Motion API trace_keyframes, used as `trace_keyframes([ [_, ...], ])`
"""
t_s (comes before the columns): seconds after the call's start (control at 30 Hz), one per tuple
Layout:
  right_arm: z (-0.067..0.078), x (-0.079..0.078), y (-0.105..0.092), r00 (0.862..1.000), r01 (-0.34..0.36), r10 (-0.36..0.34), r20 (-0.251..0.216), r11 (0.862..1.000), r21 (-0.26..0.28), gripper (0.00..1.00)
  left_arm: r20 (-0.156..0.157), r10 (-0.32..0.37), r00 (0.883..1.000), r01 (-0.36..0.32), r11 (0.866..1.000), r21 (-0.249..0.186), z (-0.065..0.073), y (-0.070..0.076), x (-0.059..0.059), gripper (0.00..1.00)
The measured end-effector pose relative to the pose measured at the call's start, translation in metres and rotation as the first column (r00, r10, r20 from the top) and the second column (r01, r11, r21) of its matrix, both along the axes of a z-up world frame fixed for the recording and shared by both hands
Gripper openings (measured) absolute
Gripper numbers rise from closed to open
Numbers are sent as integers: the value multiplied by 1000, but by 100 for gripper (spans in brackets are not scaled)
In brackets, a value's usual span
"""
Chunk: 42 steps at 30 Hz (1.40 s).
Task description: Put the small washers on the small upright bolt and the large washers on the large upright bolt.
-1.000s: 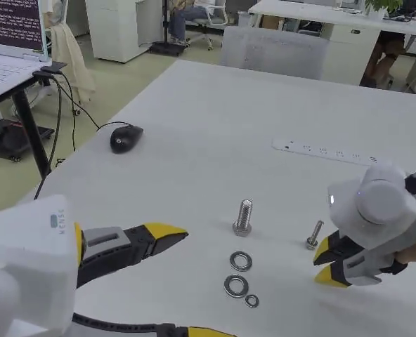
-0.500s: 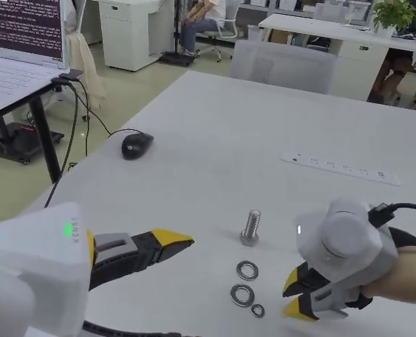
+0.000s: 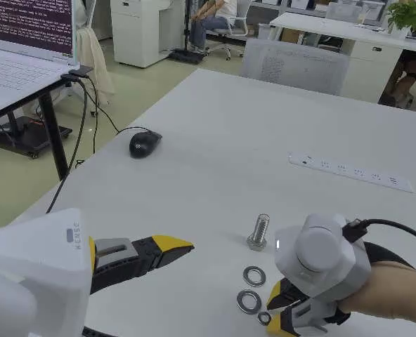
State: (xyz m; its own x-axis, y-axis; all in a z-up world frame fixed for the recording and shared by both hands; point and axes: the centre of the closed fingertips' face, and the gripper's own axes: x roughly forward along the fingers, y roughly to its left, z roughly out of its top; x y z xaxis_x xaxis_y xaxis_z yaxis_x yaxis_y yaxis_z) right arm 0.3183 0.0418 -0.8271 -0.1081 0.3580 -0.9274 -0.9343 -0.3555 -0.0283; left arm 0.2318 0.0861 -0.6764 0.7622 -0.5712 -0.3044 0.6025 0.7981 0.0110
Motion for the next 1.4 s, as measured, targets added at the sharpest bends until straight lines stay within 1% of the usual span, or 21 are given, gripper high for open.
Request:
trace_keyframes([
  [0.13,-2,-2,0,1000,-8,8,-11,1000,-13,19,-3,-1,1000,1,1000,-1,-1,0,2,67],
  [0.2,-2,-3,2,1000,-6,6,-12,1000,-3,19,0,0,1000,0,1000,-8,-1,0,4,67],
  [0.33,-2,-2,3,1000,1,-1,-21,1000,-4,18,-1,-1,1000,1,1000,-8,-1,0,6,67],
  [0.53,-2,-1,3,1000,-8,8,-13,1000,-10,18,2,3,1000,-3,1000,-12,0,2,7,67],
  [0.63,-2,-1,2,1000,-14,13,-10,1000,-17,18,-1,4,1000,-4,1000,-9,-2,2,7,67],
  [0.7,-3,1,0,1000,-21,21,3,999,-28,14,0,4,1000,-4,1000,-10,-2,2,7,67],
  [0.97,-3,1,1,1000,-25,26,14,999,-35,12,-1,4,1000,-4,1000,-9,-3,0,7,67],
  [1.17,-2,2,0,1000,13,-13,-4,1000,-17,11,-1,5,1000,-5,1000,-7,-2,0,8,67],
  [1.27,-2,1,-4,1000,16,-16,-8,1000,-16,11,0,5,1000,-5,1000,-8,-2,0,8,67],
  [1.33,1,4,-8,1000,24,-24,-6,1000,-12,11,-4,3,1000,-3,1000,-3,-3,0,8,67],
  [1.4,6,10,-13,999,44,-44,-4,999,-8,11,-5,2,1000,-2,1000,-4,-3,-1,8,67],
])
